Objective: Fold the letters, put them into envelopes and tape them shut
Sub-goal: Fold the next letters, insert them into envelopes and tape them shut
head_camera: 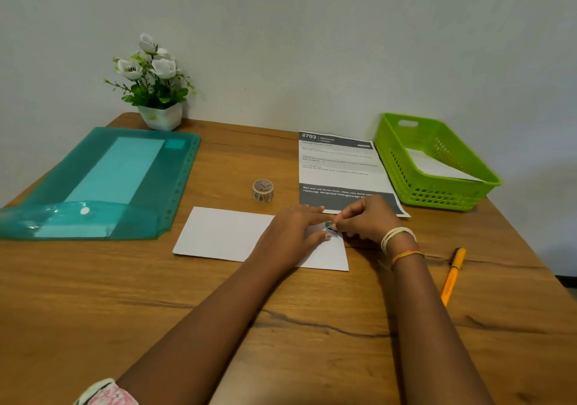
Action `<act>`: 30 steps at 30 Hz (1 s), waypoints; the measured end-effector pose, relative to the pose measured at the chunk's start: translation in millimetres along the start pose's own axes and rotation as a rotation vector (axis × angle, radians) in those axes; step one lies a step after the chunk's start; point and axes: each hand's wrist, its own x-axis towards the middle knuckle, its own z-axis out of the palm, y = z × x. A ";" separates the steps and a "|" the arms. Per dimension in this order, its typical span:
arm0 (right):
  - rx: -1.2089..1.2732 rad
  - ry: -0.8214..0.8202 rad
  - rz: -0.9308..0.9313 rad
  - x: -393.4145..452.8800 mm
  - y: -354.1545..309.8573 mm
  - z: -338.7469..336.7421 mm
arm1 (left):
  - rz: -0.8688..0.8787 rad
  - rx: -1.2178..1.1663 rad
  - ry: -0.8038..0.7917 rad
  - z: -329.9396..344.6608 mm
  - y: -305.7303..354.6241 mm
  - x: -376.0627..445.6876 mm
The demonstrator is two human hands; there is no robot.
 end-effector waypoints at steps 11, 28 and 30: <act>-0.044 0.125 0.022 6.9 6.7 10.9 | -0.063 0.057 -0.016 4.8 -3.7 3.8; -0.316 0.316 -0.279 -41.9 31.4 38.0 | -0.148 0.110 -0.088 4.1 -5.6 7.1; -0.387 0.349 -0.336 -48.4 32.0 41.1 | -0.062 0.115 -0.021 5.3 -6.3 -0.2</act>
